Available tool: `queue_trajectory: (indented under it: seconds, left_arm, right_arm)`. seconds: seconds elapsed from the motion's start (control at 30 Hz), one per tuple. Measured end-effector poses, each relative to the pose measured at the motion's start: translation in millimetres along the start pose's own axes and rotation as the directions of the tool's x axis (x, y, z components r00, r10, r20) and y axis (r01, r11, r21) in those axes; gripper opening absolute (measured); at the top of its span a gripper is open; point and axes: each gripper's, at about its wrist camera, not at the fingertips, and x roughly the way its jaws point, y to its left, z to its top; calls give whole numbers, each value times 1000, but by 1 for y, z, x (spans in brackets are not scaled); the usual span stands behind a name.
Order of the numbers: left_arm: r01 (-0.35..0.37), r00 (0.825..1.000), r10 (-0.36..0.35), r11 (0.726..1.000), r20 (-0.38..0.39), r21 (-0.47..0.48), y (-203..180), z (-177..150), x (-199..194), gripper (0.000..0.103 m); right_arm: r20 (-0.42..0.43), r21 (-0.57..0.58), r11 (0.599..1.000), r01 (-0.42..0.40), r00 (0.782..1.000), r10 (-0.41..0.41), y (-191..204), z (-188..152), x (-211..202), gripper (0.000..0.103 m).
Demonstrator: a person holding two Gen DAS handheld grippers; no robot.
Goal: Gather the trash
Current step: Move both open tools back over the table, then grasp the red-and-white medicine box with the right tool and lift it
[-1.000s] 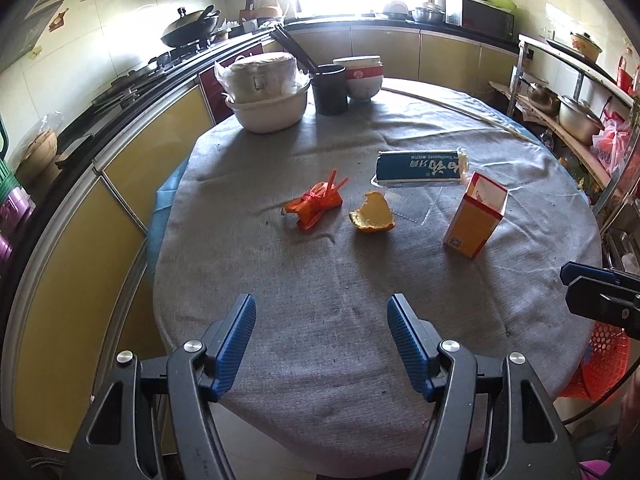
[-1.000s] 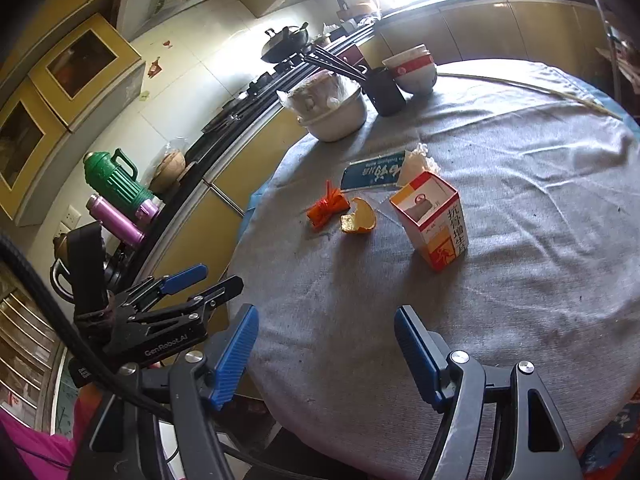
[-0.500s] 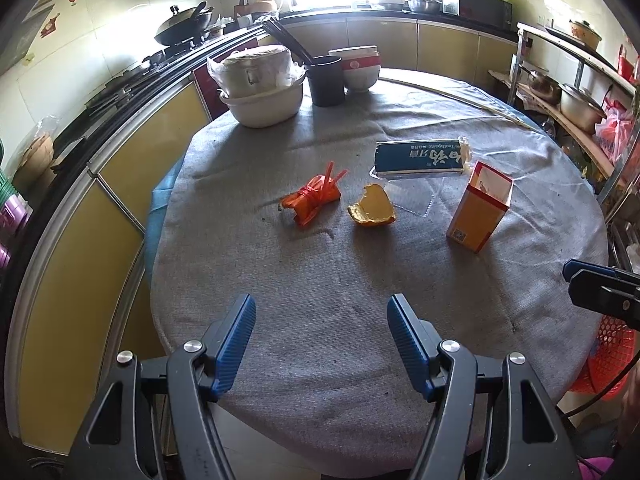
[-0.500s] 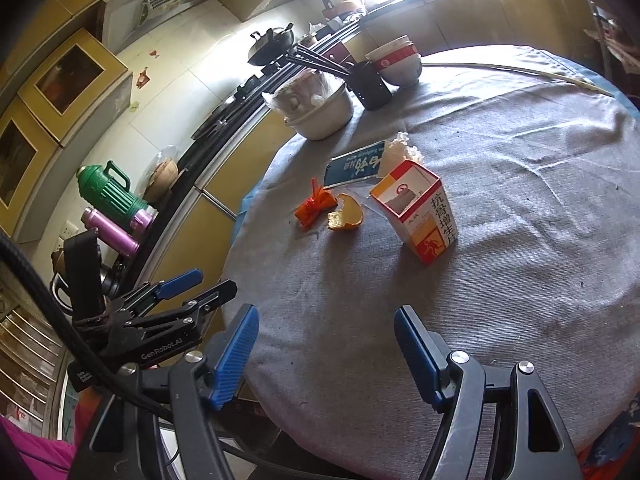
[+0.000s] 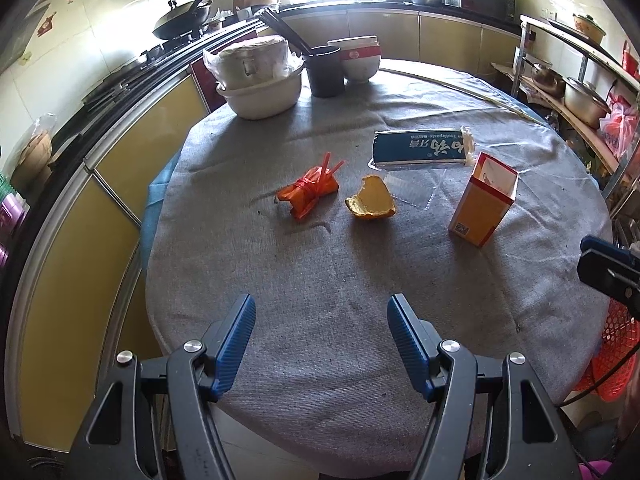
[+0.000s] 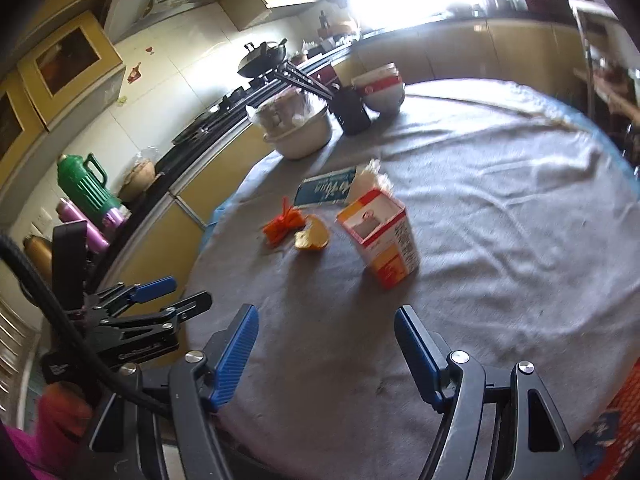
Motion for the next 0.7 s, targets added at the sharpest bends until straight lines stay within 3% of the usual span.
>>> queue_trajectory:
  seconds: [0.33, 0.7]
  left_arm:
    - [-5, 1000, 5, 1000, -27, -20, 9, 10, 12, 69]
    - [22, 997, -27, 998, -79, -60, 15, 22, 36, 69]
  right_arm:
    - [33, -29, 998, 48, 998, -47, -13, 19, 23, 74]
    - [9, -99, 992, 85, 996, -84, -22, 34, 65, 74]
